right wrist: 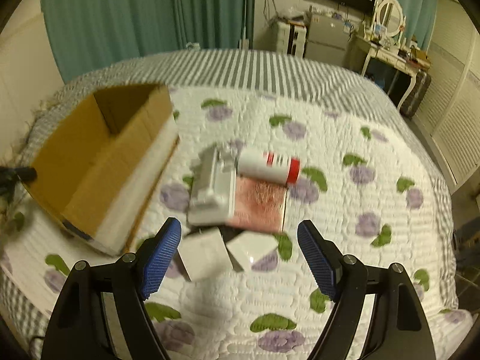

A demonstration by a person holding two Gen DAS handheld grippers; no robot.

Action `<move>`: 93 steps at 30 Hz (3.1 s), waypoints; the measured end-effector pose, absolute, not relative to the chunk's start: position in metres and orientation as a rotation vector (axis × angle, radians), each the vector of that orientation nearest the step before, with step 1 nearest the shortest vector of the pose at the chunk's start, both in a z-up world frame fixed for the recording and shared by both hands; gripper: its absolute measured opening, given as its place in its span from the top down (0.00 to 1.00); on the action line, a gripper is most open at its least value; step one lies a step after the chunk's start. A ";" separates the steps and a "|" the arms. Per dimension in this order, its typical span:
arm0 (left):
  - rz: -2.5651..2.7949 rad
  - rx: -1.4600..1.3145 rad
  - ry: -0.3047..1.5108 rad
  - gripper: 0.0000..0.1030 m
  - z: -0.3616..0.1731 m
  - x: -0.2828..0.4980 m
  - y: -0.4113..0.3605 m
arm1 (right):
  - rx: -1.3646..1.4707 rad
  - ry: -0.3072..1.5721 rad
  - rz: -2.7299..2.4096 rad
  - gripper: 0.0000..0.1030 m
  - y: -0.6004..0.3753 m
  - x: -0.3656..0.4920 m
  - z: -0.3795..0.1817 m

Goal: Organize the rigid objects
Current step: 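Grasp the white square charger with the right gripper, then carry the white charger into the box with the right gripper and release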

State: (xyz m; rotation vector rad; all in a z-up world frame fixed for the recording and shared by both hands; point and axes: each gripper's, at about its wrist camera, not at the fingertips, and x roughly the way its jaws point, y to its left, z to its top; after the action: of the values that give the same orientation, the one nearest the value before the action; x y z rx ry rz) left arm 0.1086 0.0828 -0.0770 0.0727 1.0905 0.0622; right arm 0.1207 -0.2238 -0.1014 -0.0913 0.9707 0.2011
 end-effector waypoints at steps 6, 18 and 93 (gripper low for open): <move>0.063 0.072 1.091 0.92 -0.077 0.108 0.083 | -0.104 1.042 0.257 0.22 -0.211 0.116 -0.138; 0.063 0.073 1.091 0.92 -0.077 0.108 0.083 | -0.189 1.119 0.340 0.23 -0.183 0.120 -0.177; 0.059 0.084 1.104 0.92 -0.080 0.105 0.081 | -0.257 0.773 0.484 0.04 -0.095 0.125 -0.045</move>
State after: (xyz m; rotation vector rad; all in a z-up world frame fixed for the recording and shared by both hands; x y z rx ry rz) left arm 0.1046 0.0809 -0.0797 0.0840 1.1040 0.0587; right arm 0.1252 -0.0953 -0.0453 -0.2573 0.7729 0.4845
